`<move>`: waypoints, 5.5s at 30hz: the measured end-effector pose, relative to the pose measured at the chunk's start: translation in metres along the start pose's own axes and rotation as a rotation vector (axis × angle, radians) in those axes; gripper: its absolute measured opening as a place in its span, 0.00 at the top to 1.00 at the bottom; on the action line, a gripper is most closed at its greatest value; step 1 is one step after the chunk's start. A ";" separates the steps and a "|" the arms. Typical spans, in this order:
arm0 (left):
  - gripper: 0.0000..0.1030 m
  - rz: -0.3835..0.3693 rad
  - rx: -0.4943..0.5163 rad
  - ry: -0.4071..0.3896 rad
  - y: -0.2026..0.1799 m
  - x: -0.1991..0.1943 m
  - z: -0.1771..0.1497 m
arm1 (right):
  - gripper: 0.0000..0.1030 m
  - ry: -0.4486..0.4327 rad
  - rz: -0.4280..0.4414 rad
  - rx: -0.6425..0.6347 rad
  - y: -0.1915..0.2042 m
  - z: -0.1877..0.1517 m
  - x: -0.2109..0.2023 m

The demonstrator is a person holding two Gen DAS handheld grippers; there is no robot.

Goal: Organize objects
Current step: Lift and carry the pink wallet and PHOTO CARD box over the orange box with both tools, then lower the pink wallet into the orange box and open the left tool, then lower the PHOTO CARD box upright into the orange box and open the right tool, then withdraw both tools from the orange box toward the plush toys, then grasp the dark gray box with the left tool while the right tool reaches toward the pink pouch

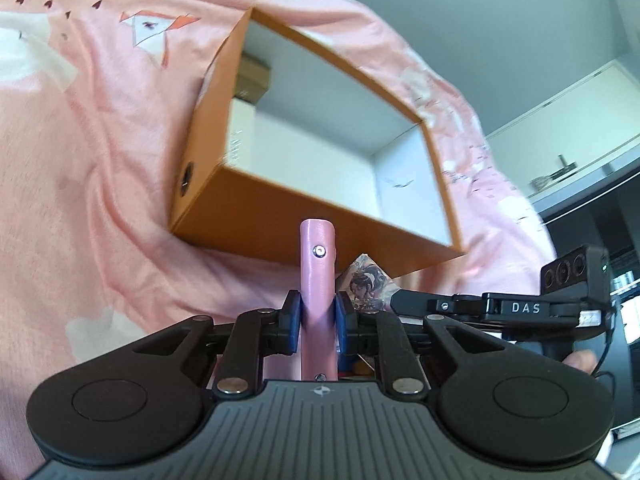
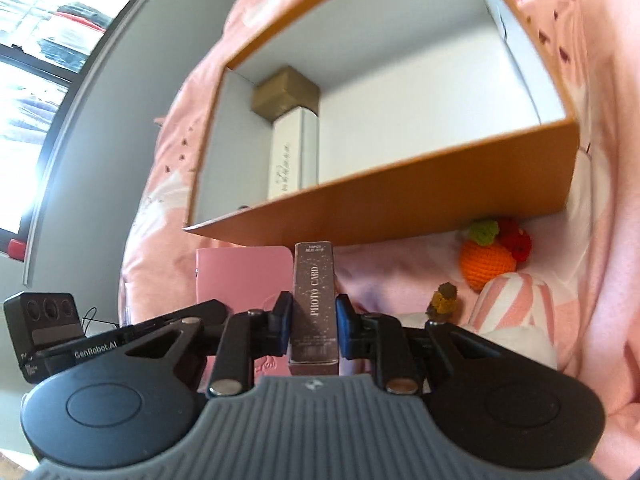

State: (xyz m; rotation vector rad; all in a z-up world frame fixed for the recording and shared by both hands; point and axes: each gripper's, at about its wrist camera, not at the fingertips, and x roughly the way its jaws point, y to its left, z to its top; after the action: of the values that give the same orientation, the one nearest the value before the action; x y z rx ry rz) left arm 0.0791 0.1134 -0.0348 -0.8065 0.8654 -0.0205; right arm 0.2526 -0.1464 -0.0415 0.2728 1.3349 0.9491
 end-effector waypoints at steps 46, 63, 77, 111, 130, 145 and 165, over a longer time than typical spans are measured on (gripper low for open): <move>0.81 0.126 0.027 0.170 -0.006 0.138 0.095 | 0.77 -0.252 -0.251 -0.066 -0.022 0.100 0.035; 0.60 0.322 0.240 0.113 -0.031 0.117 0.096 | 0.77 -0.228 -0.290 -0.098 -0.019 0.096 0.046; 0.50 0.282 0.247 0.000 -0.045 0.098 0.109 | 0.76 -0.099 -0.297 -0.180 0.001 0.089 0.075; 0.48 0.300 0.317 -0.121 -0.030 0.099 0.151 | 0.77 -0.120 -0.072 0.059 -0.001 0.183 0.141; 0.48 0.335 0.392 -0.085 -0.035 0.109 0.144 | 0.85 -0.037 -0.241 -0.117 0.009 0.180 0.152; 0.47 0.224 0.467 -0.106 -0.061 0.075 0.114 | 0.85 -0.134 -0.221 -0.259 0.040 0.159 0.109; 0.28 0.119 0.320 0.179 -0.040 0.035 -0.002 | 0.59 -0.293 -0.240 -0.355 0.050 -0.025 -0.002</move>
State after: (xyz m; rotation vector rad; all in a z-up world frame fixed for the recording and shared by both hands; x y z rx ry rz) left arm 0.1131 0.0722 -0.0337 -0.4570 1.0472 -0.1249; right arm 0.2088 -0.1255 -0.0137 -0.0223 0.8895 0.8856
